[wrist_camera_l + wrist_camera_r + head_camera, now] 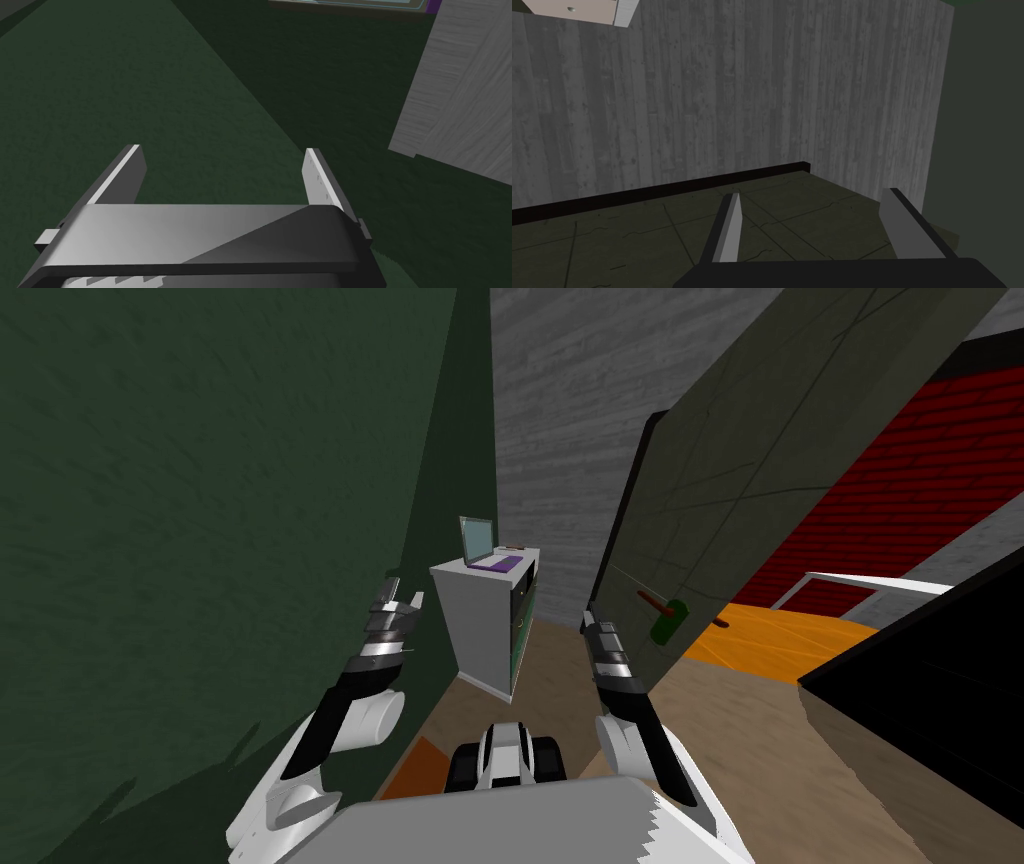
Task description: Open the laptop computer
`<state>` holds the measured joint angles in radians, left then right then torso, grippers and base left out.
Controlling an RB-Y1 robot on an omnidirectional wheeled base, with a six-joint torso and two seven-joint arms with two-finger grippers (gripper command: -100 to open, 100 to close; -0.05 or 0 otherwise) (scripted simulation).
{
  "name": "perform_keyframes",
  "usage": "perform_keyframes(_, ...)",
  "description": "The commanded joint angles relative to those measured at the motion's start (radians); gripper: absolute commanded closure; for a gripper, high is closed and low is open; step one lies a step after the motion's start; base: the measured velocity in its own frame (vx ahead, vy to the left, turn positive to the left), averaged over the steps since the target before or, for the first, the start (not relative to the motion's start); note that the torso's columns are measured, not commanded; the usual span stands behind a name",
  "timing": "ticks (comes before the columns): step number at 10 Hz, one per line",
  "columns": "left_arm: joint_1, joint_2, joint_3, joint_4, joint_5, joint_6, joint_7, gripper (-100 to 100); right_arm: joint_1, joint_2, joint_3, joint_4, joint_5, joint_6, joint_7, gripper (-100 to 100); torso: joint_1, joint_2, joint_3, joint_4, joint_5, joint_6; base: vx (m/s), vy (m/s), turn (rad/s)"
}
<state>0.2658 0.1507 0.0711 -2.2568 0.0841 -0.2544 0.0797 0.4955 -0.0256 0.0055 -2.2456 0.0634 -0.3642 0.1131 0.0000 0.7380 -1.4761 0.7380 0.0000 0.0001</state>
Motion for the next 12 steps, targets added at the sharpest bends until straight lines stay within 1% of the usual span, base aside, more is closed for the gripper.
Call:
perform_keyframes(1, -0.061, 0.01, 0.025, -0.005, -0.003, 0.08, 0.033, -100, 0.0, 0.0, 0.0, 0.0, 0.0, 0.0, 0.0, 0, 0.0, 0.0, 0.0, 0.0, 0.0, 0.0, -0.003, 0.005, -0.005)
perform_keyframes(2, -0.061, 0.01, 0.025, -0.005, -0.003, 0.107, 0.033, -100, 0.0, 0.0, 0.0, 0.0, 0.0, 0.0, 0.0, 0, 0.0, 0.0, 0.0, 0.0, 0.0, 0.0, 0.0, 0.0, 0.0)
perform_keyframes(3, -0.098, 0.016, 0.042, -0.009, -0.006, 0.132, 0.055, -100, 0.0, 0.0, 0.0, 0.0, 0.0, 0.0, 0.0, 0, 0.0, 0.0, 0.0, 0.0, 0.0, 0.0, 0.0, 0.0, 0.0)
perform_keyframes(4, -0.105, 0.016, 0.042, -0.009, -0.006, 0.159, 0.055, -100, 0.0, 0.0, 0.0, 0.0, 0.0, 0.0, 0.0, 0, 0.0, 0.0, 0.0, 0.0, 0.0, 0.0, -0.001, 0.006, -0.005)
perform_keyframes(5, -0.105, 0.016, 0.042, -0.009, -0.006, 0.172, 0.055, -100, 0.0, 0.0, 0.0, 0.0, 0.0, 0.0, 0.0, 0, 0.0, 0.0, 0.0, 0.0, 0.0, 0.0, 0.0, 0.0, 0.0)
perform_keyframes(6, -0.152, 0.02, 0.061, -0.014, -0.008, 0.211, 0.077, -100, 0.0, 0.0, 0.0, 0.0, 0.0, 0.0, 0.0, 0, 0.0, 0.0, 0.0, 0.0, 0.0, 0.0, 0.0, 0.0, 0.0)
perform_keyframes(7, -0.152, 0.02, 0.061, -0.014, -0.008, 0.233, 0.077, -100, 0.0, 0.0, 0.0, 0.0, 0.0, 0.0, 0.0, 0, 0.0, 0.0, 0.0, 0.0, 0.0, 0.0, 0.0, 0.0, 0.0)
perform_keyframes(8, -0.152, 0.02, 0.061, -0.014, -0.008, 0.24, 0.077, -100, 0.0, 0.0, 0.0, 0.0, 0.0, 0.0, 0.0, 0, 0.0, 0.0, 0.0, 0.0, 0.0, 0.0, 0.0, 0.0, 0.0)
perform_keyframes(9, -0.2, 0.024, 0.079, -0.018, -0.01, 0.28, 0.1, -100, 0.0, 0.0, 0.0, 0.0, 0.0, 0.0, 0.0, 0, 0.0, 0.0, 0.0, 0.0, 0.0, 0.0, 0.0, 0.0, 0.0)
perform_keyframes(10, -0.2, 0.024, 0.079, -0.018, -0.01, 0.306, 0.1, -100, 0.0, 0.0, 0.0, 0.0, 0.0, 0.0, 0.0, 0, 0.0, 0.0, 0.0, 0.0, 0.0, 0.0, 0.001, 0.006, -0.011)
perform_keyframes(11, -0.243, 0.028, 0.098, -0.022, -0.012, 0.333, 0.123, -100, 0.0, 0.0, 0.0, 0.0, 0.0, 0.0, 0.0, 0, 0.0, 0.0, 0.0, 0.0, 0.0, 0.0, 0.003, 0.007, -0.016)
perform_keyframes(12, -0.251, 0.028, 0.098, -0.022, -0.012, 0.366, 0.123, -100, 0.0, 0.0, 0.0, 0.0, 0.0, 0.0, 0.0, 0, 0.0, 0.0, 0.0, 0.0, 0.0, 0.0, 0.003, 0.007, -0.007)
